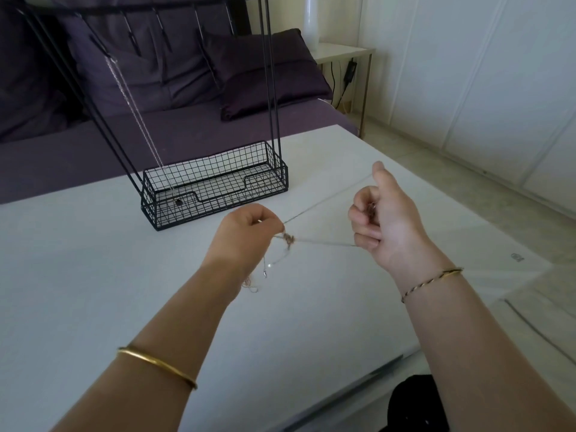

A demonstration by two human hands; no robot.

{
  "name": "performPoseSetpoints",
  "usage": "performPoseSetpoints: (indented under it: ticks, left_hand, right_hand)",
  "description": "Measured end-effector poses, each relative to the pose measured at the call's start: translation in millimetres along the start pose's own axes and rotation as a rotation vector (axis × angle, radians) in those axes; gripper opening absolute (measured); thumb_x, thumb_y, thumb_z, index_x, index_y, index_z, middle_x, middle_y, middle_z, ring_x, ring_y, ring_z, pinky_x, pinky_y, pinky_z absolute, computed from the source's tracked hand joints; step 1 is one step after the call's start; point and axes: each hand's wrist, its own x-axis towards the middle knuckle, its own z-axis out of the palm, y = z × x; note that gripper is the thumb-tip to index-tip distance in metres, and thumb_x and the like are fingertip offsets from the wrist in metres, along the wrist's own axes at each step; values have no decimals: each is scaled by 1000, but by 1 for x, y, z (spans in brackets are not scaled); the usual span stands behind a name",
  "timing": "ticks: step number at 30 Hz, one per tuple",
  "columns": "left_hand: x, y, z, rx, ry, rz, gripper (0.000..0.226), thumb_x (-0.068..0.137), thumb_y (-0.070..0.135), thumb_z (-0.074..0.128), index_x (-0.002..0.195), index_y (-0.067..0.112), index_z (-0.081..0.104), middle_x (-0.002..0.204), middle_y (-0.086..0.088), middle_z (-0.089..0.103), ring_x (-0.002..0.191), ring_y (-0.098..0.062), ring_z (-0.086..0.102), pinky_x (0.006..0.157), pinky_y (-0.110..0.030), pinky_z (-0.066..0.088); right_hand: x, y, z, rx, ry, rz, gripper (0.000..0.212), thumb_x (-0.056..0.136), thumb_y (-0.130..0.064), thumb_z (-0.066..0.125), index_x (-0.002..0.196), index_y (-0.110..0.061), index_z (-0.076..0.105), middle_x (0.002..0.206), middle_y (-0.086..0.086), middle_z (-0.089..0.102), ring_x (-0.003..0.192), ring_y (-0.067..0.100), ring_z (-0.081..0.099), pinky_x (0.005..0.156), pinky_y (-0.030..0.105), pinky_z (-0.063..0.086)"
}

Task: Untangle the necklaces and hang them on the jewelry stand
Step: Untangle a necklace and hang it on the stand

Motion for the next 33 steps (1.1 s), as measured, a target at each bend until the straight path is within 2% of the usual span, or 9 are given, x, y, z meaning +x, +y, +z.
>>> performPoseSetpoints:
  ticks: [4, 6, 10, 13, 18, 21, 24, 29, 33]
  left_hand:
    - [1, 2, 4, 77, 87, 102, 13, 93, 20, 49, 87, 16, 60, 48, 11, 41, 36, -5, 30, 37, -17, 28]
    - [-1, 2, 6, 138, 105, 170, 14, 97, 24, 45, 89, 18, 56, 51, 9, 42, 31, -5, 32, 32, -15, 26]
    - [-1, 4, 7, 194, 138, 192, 16, 100, 25, 38, 92, 16, 50, 60, 4, 47, 40, -8, 34, 41, -23, 29]
    - [-2, 5, 8, 236, 141, 169, 17, 100, 26, 35, 95, 14, 46, 67, -3, 52, 47, -15, 37, 42, -25, 30]
    - [-6, 10, 6, 83, 85, 127, 10, 97, 15, 39, 102, 22, 46, 65, 1, 51, 48, -10, 40, 36, -18, 31]
    - [-7, 15, 4, -47, -12, 129, 24, 96, 8, 36, 88, 24, 54, 58, 3, 43, 43, -5, 36, 45, -19, 31]
    - [-9, 20, 1, -159, -79, 73, 32, 94, 6, 37, 80, 20, 62, 53, 8, 41, 45, -6, 33, 47, -20, 28]
    - [-14, 24, 0, -96, -105, 159, 8, 87, 19, 64, 83, 22, 71, 46, 15, 36, 42, -2, 33, 45, -15, 33]
    - [-15, 23, -1, -79, -116, 178, 3, 85, 22, 69, 84, 23, 71, 46, 14, 34, 45, -4, 31, 45, -15, 31]
  right_hand:
    - [-5, 8, 7, -585, -63, -167, 71, 101, -47, 27, 56, -7, 65, 54, 6, 64, 26, 5, 34, 42, 20, 24]
    - [-9, 11, 10, -736, -113, -209, 66, 100, -45, 32, 59, -10, 70, 52, 0, 65, 31, 1, 40, 42, 16, 28]
    - [-10, 12, 14, -678, -202, -209, 39, 90, -35, 58, 56, -17, 65, 35, -13, 38, 35, 3, 36, 35, 9, 23]
    - [-9, 11, 15, -607, -183, -229, 28, 85, -29, 65, 59, -18, 66, 38, -14, 36, 37, 3, 34, 37, 10, 22]
    - [-9, 10, 12, -610, -135, -303, 39, 89, -34, 59, 54, -19, 57, 62, 1, 49, 62, 13, 46, 48, 22, 27]
    - [-10, 8, 12, -552, -104, -274, 47, 95, -37, 51, 53, -16, 48, 45, -10, 42, 40, 5, 36, 44, 19, 26]
    - [-12, 5, 12, -439, -107, -231, 47, 98, -36, 46, 56, -13, 45, 38, -12, 40, 29, 3, 33, 36, 15, 21]
    - [-12, 4, 15, -343, -86, -201, 52, 98, -37, 46, 50, -15, 47, 40, -6, 39, 31, 7, 22, 35, 17, 19]
    - [-13, 1, 16, -292, -92, -163, 51, 98, -36, 44, 53, -13, 50, 43, -3, 37, 32, 7, 21, 35, 18, 18]
